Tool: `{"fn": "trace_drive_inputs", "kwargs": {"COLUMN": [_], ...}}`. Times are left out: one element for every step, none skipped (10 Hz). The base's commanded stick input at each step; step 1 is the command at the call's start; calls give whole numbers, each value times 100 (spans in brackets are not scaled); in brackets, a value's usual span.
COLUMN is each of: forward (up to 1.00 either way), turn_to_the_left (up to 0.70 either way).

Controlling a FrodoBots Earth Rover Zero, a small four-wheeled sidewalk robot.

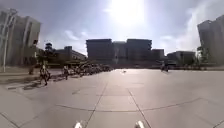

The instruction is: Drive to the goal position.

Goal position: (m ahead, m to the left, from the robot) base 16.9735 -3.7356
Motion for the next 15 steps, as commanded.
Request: {"fn": "trace_drive_inputs", "kwargs": {"forward": [70,70,70,70,70,70,70,70,70,70,70,70,70,70,70], "turn_to_the_left": [0,0,0,0,0,0,0,0,0,0,0,0,0,0,0]}}
